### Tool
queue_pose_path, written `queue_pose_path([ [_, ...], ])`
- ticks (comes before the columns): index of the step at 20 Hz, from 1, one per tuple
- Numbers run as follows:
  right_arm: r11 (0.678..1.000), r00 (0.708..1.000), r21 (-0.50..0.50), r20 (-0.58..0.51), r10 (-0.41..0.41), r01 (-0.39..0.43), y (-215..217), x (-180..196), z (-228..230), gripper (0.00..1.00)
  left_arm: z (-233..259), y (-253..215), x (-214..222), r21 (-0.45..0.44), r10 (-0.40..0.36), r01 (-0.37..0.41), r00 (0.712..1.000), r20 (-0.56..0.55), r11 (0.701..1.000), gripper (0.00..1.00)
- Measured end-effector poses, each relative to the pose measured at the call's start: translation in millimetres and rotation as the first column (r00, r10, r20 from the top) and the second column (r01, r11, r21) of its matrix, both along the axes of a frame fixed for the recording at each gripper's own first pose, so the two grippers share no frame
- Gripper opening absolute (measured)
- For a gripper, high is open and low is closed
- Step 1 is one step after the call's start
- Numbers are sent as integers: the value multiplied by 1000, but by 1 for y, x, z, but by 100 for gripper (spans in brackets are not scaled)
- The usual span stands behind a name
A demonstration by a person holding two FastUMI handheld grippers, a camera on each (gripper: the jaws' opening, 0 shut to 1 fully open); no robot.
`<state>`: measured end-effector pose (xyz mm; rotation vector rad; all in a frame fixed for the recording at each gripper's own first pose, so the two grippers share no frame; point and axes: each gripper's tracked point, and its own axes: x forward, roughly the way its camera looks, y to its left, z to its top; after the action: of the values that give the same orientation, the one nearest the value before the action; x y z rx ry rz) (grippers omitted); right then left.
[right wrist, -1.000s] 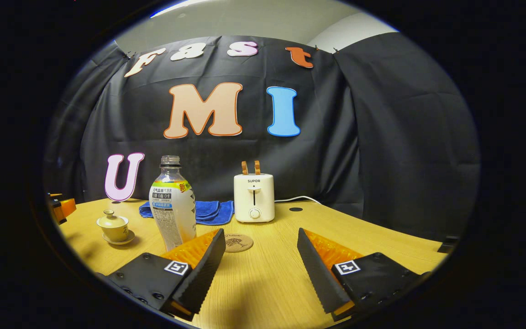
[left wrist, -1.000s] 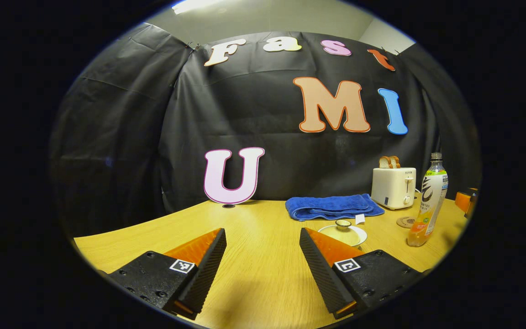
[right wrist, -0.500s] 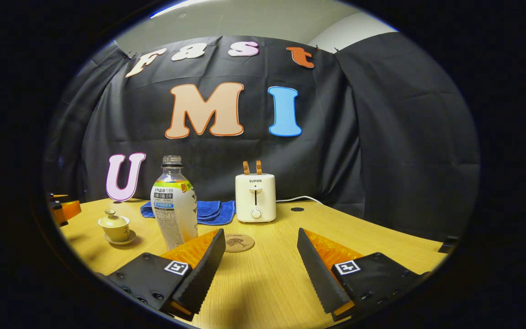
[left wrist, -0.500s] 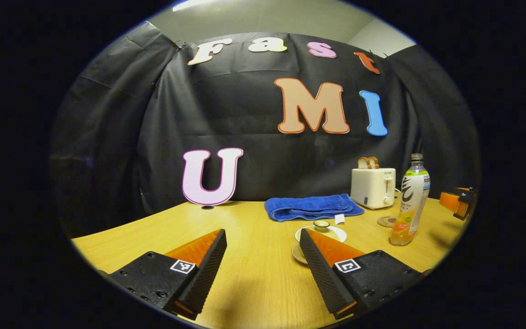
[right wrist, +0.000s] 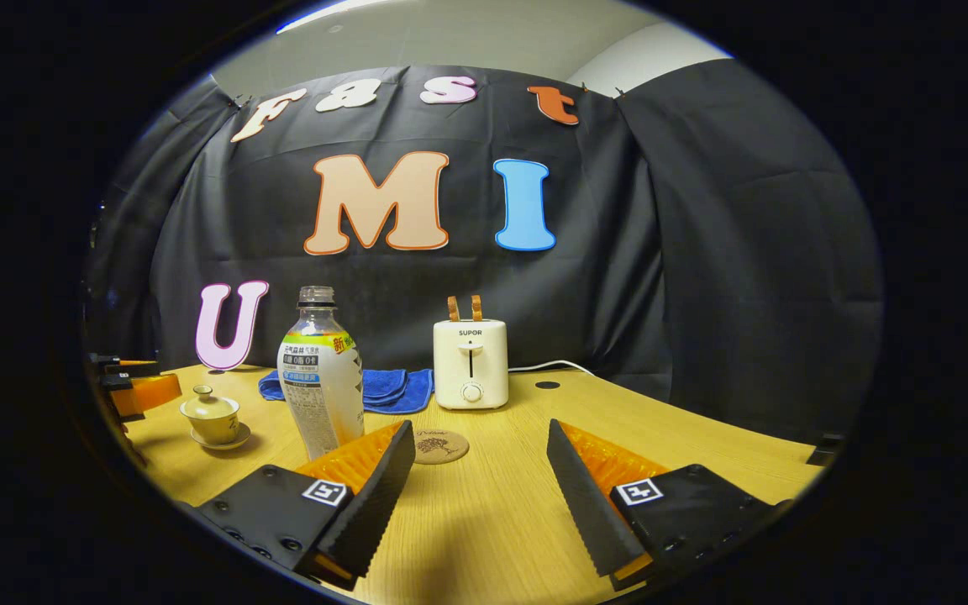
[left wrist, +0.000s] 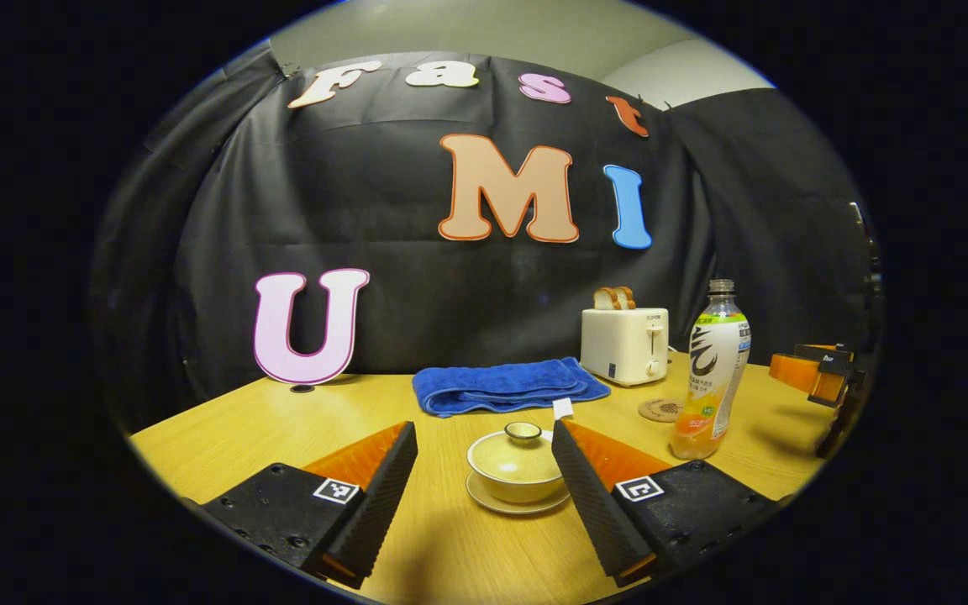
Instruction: Open the teacup lid with one hand, grasp the water bottle and pour water into the teacup with the other hand; after pouring, place the water bottle on the coaster and then close the teacup lid.
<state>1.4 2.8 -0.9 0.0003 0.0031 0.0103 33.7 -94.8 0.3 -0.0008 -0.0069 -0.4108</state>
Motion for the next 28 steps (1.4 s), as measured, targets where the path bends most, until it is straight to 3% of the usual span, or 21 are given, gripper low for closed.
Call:
queue_pose_path([
  [2,1000,1000,0,0,0,0,0,0,0,98,-1,-10,6,0,-28,28,1000,-1,1000,87],
  [8,1000,1000,0,-1,0,0,0,0,0,98,-6,-30,23,21,-83,84,996,-28,996,87],
  [9,1000,1000,0,-1,0,0,0,0,0,98,-6,-30,25,24,-80,81,996,-28,996,84],
  [10,1000,1000,0,-1,0,0,0,0,0,98,-7,-33,27,27,-85,86,996,-33,996,75],
  [15,1000,1000,0,-1,5,-5,0,0,-1,98,-15,-42,33,62,-110,115,991,-76,991,69],
  [20,1000,1000,0,-1,7,-7,1,0,-1,98,-22,-46,35,105,-113,125,987,-112,987,38],
  [22,1000,1000,0,-1,7,-7,1,0,-1,99,-19,-47,35,99,-112,122,988,-106,988,32],
  [28,1000,1000,0,-1,22,-22,4,1,-1,98,-14,-39,34,66,-93,99,992,-84,993,27],
])
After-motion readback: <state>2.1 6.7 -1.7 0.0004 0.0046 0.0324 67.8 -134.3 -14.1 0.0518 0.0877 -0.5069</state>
